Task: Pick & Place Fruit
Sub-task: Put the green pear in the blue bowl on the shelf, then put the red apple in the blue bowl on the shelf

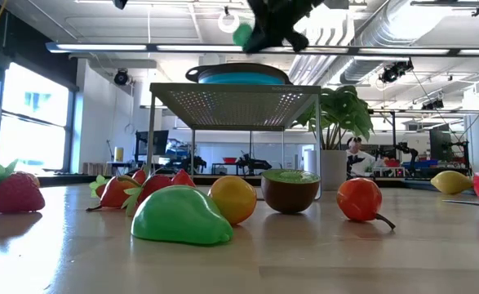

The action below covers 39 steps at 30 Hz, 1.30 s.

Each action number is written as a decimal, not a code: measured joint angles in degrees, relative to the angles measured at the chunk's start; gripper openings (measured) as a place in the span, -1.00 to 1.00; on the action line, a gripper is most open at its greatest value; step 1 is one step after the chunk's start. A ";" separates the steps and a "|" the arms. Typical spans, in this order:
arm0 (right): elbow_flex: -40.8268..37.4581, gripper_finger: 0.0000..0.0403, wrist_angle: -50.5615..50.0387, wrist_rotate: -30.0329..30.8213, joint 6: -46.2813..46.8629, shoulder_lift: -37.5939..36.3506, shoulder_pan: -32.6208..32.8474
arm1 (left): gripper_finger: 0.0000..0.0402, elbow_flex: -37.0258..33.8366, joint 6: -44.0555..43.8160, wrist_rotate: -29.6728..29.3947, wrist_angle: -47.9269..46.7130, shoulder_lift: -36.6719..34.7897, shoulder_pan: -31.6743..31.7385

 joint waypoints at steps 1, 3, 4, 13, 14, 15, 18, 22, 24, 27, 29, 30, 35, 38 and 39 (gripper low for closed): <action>0.02 -0.86 1.04 -0.02 -1.32 1.16 -0.25 | -0.93 0.00 0.00 0.00 -0.02 0.00 0.00; 0.19 -0.86 1.24 0.01 -3.64 2.60 -0.91 | -0.93 0.00 0.00 0.00 -0.01 0.00 0.00; 0.05 -0.86 1.02 0.19 -5.13 3.42 -1.32 | -0.93 0.00 0.00 0.00 -0.02 0.00 0.00; 0.15 -0.86 5.06 1.49 -14.17 8.63 -2.69 | -0.93 0.00 0.00 -0.02 -0.04 0.02 0.00; 0.20 -0.86 5.28 1.50 -14.99 8.86 -2.74 | -0.93 0.00 -0.01 -0.02 -0.02 0.02 0.00; 0.20 -0.86 5.29 1.62 -15.59 9.21 -2.74 | -0.93 0.00 0.00 -0.02 -0.02 0.04 0.00; 0.10 -0.86 5.65 1.52 -17.13 9.68 -2.74 | -0.93 0.00 0.00 -0.02 -0.04 0.04 0.00; 0.12 -0.72 7.77 2.04 -18.74 9.51 -2.69 | -0.93 0.00 -0.02 -0.02 -0.02 0.05 0.00; 0.11 -0.58 9.10 3.11 -19.84 9.47 -2.69 | -0.93 0.00 -0.02 -0.02 -0.04 0.07 0.00; 0.11 -0.37 10.00 4.20 -21.39 9.35 -2.68 | -0.93 0.00 0.00 -0.02 -0.04 0.04 0.00; 0.11 -0.24 9.64 4.63 -21.51 9.29 -2.64 | -0.93 0.00 -0.02 -0.02 -0.07 0.07 0.00; 0.11 -0.17 9.45 4.77 -21.45 9.29 -2.64 | -0.93 0.00 -0.02 -0.02 -0.10 0.07 0.00; 0.09 0.02 8.54 4.88 -21.28 7.76 -2.62 | -0.93 0.00 -0.02 -0.04 -1.11 0.06 0.00; 0.09 0.04 7.38 5.56 -21.25 6.05 -2.52 | -0.93 0.00 -0.02 -0.06 -1.93 0.07 0.00; 0.09 0.04 7.13 5.96 -21.26 5.38 -2.30 | -0.93 0.00 -0.02 -0.07 -1.95 0.07 0.00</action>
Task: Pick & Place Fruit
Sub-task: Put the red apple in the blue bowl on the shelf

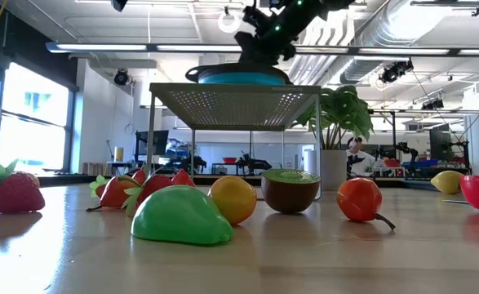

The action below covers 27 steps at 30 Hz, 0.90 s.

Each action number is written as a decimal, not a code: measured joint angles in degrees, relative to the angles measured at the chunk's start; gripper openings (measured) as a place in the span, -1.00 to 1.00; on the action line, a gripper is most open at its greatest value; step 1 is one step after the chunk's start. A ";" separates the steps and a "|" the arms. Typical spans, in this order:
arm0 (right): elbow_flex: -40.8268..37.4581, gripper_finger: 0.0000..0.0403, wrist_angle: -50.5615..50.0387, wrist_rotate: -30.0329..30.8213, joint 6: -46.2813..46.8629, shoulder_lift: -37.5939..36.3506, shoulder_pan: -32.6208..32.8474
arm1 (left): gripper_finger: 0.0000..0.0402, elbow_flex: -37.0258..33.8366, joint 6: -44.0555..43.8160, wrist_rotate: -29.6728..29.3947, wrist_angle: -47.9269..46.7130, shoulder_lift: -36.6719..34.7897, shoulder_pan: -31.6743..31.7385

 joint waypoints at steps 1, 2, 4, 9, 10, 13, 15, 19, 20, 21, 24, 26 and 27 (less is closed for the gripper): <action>0.00 0.04 -0.04 0.16 0.02 -0.78 0.19 | -0.93 0.00 0.00 0.00 0.04 0.00 0.00; 0.00 0.03 -0.32 0.17 0.02 -1.74 0.46 | -0.93 0.00 0.00 0.00 0.02 0.00 0.00; 0.00 0.01 -0.99 0.17 0.24 -3.55 1.27 | -0.93 0.00 0.00 0.00 0.02 0.00 0.00; 0.00 -0.05 -4.03 -0.24 3.94 -8.35 4.25 | -0.93 0.00 0.00 0.00 -0.13 0.00 0.00; 0.02 -0.07 -5.23 -0.47 4.81 -9.58 4.84 | -0.93 0.00 0.00 0.00 -0.24 0.00 0.00; 0.06 -0.10 -8.32 -1.51 7.49 -12.68 7.33 | -0.93 0.00 0.00 0.00 -0.24 0.00 0.00; 0.11 -0.12 -11.96 -1.84 9.72 -14.96 8.77 | -0.93 0.00 0.00 0.01 -0.24 0.00 0.00; 0.09 -0.16 -19.69 -1.86 15.32 -18.63 12.07 | -0.93 0.00 0.00 0.00 -0.24 0.00 0.00; 0.05 -0.17 -21.84 -1.83 17.08 -19.34 12.82 | -0.93 0.00 0.00 0.02 -0.24 0.00 0.00; 0.06 -0.18 -23.62 -1.80 19.06 -20.02 13.73 | -0.93 0.00 0.00 0.02 -0.24 0.00 0.00; 0.07 -0.20 -31.47 -1.96 25.59 -22.38 15.94 | -0.93 0.00 0.00 0.02 -0.24 0.00 0.00; 0.07 -0.22 -35.92 -2.01 29.99 -23.24 17.48 | -0.93 0.00 0.00 0.02 -0.24 0.00 0.00; 0.07 -0.23 -38.60 -2.00 32.34 -23.46 18.35 | -0.93 0.00 0.00 0.02 -0.26 0.00 0.00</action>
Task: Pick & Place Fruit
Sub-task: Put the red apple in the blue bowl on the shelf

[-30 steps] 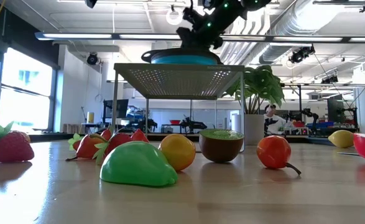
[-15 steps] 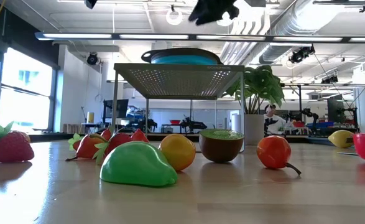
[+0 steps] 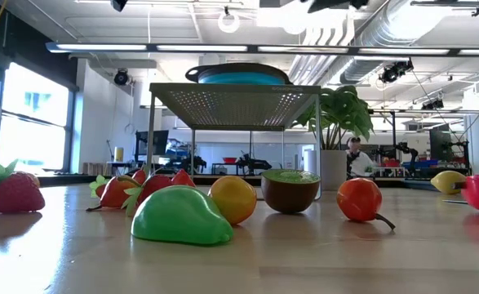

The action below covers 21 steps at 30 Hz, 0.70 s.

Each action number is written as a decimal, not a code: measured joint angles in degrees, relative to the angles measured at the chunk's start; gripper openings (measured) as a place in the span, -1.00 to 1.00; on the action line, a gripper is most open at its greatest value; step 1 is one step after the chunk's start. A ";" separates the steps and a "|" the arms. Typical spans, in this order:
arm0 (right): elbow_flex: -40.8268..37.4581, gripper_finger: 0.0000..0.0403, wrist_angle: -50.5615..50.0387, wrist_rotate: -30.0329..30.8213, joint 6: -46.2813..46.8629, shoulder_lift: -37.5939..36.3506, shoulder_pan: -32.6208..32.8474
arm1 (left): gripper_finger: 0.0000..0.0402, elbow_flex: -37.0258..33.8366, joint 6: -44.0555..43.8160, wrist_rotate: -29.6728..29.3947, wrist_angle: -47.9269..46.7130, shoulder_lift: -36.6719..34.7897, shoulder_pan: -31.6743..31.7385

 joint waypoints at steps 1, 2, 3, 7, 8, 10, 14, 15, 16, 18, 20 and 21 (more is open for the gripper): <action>0.00 -0.24 -2.40 0.00 2.55 -0.23 0.79 | -0.93 0.00 0.00 0.00 0.02 0.00 0.00; 0.00 -0.25 -4.81 -0.03 5.19 -0.38 1.44 | -0.93 0.00 0.00 0.00 0.02 0.00 0.00; 0.00 -0.26 -7.17 -0.09 7.79 -0.40 2.04 | -0.93 0.00 0.00 0.00 -0.02 0.00 0.00; 0.00 -0.28 -16.09 -3.76 15.54 -0.49 4.46 | -0.93 0.00 -0.02 0.02 -1.14 0.00 0.00; -0.02 -0.28 -18.06 -5.06 16.77 -0.43 5.05 | -0.93 0.00 -0.02 0.03 -1.31 0.00 0.00; -0.02 -0.27 -20.96 -8.46 17.35 0.12 6.36 | -0.93 0.00 -0.25 0.02 -1.67 0.00 0.00; -0.11 -0.19 -24.09 -11.47 17.09 0.34 10.51 | -0.93 0.00 -0.46 0.04 -2.40 0.20 0.00; -0.11 -0.15 -24.09 -11.40 17.04 0.50 11.31 | -0.93 0.00 -0.46 0.04 -2.31 0.45 0.00; -0.11 -0.11 -24.07 -11.10 17.04 0.56 11.97 | -0.93 0.00 -0.45 0.04 -2.35 0.64 0.00; -0.13 0.01 -24.32 -10.28 17.35 0.73 13.45 | -0.93 -0.04 -0.44 0.07 -2.61 0.74 0.00; -0.55 0.16 -24.24 -9.85 17.58 0.85 14.50 | -0.93 0.00 -0.45 0.07 -2.50 1.07 -0.02; -0.89 0.25 -24.30 -9.86 17.60 1.12 14.91 | -0.93 0.00 -0.45 0.07 -2.50 1.18 -0.02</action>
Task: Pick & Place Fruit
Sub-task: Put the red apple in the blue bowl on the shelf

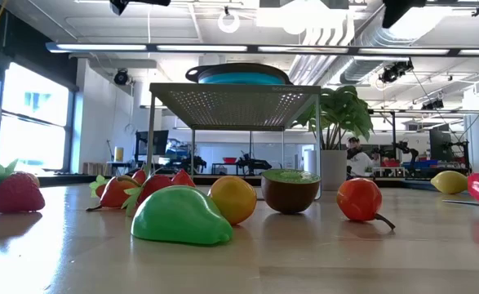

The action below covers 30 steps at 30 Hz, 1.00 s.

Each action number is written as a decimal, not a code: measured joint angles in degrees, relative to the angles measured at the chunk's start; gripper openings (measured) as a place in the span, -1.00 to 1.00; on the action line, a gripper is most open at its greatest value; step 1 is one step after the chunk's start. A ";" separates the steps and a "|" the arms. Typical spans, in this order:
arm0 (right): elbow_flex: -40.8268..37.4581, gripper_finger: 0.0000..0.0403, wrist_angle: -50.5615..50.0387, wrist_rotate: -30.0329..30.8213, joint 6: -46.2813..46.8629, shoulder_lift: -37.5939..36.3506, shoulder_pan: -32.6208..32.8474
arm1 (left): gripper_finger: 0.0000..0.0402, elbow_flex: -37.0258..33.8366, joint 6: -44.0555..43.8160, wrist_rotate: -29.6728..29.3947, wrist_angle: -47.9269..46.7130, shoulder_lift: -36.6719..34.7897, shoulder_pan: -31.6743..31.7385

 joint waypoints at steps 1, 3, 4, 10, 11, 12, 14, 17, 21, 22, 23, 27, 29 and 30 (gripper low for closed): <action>-0.53 0.33 -0.03 -0.07 0.01 0.20 0.34 | -0.93 0.00 0.01 0.00 -0.08 0.13 0.02; -2.03 0.49 -0.03 -0.82 0.36 0.67 1.25 | -0.93 -0.07 0.01 0.00 -0.16 0.29 0.00; -2.99 0.55 0.01 -1.57 0.71 0.94 1.64 | -0.93 -0.03 0.00 0.00 0.00 0.46 0.00; -11.61 0.70 0.84 -6.66 1.20 1.50 4.40 | -0.93 0.00 -0.07 0.75 -1.54 0.67 0.01; -13.44 0.69 1.69 -7.21 1.41 1.52 4.81 | -0.93 0.00 -0.12 0.79 -2.08 0.67 0.00; -15.16 0.68 2.82 -7.86 1.49 1.52 5.14 | -0.93 -0.02 -0.16 0.87 -2.36 0.73 0.00; -18.78 0.64 5.91 -8.39 2.42 1.50 5.65 | -0.93 -0.02 -0.16 0.90 -2.56 0.74 0.00; -24.24 0.60 12.34 -10.59 5.16 1.50 6.02 | -0.93 -0.02 -0.21 0.92 -2.61 0.71 0.02; -30.72 0.58 22.28 -12.71 12.54 1.50 5.85 | -0.93 -0.02 -0.21 0.94 -2.64 0.72 0.01; -31.94 0.58 24.28 -12.87 15.08 1.50 5.75 | -0.93 -0.02 -0.21 0.94 -2.64 0.72 0.00; -32.86 0.58 25.58 -12.93 17.86 1.50 5.56 | -0.93 -0.02 -0.21 0.96 -2.64 0.72 0.00; -35.60 0.58 27.43 -12.08 29.58 1.50 5.40 | -0.93 -0.02 -0.22 0.98 -2.64 0.72 0.00; -36.34 0.58 27.53 -12.13 34.42 1.50 5.40 | -0.93 -0.02 -0.23 1.01 -2.64 0.72 0.00; -36.68 0.59 27.57 -12.17 36.63 1.50 5.40 | -0.93 -0.02 -0.23 1.01 -2.64 0.72 0.00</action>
